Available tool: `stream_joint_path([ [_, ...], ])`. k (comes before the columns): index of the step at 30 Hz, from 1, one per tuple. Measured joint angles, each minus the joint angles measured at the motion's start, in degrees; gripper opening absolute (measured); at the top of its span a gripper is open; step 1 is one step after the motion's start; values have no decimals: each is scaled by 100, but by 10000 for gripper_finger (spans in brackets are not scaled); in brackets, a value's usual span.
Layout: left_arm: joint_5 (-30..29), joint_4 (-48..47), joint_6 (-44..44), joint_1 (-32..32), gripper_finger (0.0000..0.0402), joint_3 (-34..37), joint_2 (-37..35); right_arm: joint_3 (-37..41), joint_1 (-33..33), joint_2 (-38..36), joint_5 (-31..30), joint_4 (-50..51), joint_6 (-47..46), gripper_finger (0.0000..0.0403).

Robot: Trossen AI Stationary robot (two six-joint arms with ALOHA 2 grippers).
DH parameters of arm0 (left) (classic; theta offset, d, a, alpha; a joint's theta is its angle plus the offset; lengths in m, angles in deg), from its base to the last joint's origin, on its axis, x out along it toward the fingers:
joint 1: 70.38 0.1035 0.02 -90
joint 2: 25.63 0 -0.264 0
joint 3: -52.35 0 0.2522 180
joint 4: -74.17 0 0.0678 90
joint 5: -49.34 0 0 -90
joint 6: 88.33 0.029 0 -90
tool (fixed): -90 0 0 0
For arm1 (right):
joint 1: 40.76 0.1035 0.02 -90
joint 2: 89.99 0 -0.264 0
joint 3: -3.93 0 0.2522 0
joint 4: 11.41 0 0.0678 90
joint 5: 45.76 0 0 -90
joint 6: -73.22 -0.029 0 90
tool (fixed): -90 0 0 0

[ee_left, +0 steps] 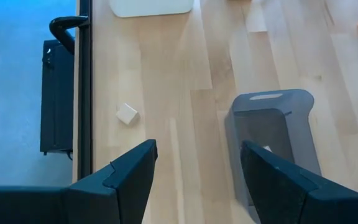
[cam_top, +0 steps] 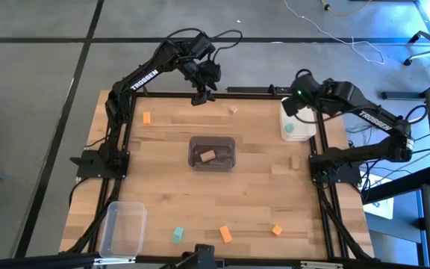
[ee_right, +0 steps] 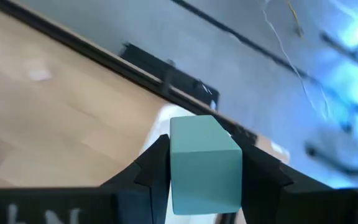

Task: Sort & place blocks by color
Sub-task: Put the top blue block into the white bin

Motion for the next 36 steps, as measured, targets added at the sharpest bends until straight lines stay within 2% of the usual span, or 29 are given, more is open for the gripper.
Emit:
stream_joint_path([
  [6, 0, 0, 0, 0, 227, 0, 0, 42, -590, 55, 148, 348, -401, 139],
  [11, 0, 0, 2, 0, 227, 0, 0, 738, -866, 42, 272, -112, -352, 139],
  [16, 0, 0, 2, 0, 227, 0, 0, 1725, -1067, 44, 455, -913, -250, 139],
  [25, 0, 0, 2, 0, 227, 0, 0, 3156, -1398, 42, 256, -2487, -231, 139],
  [36, 0, 0, 2, 0, 227, 0, 2, 4198, -1478, 42, 254, -3875, -259, 139],
])
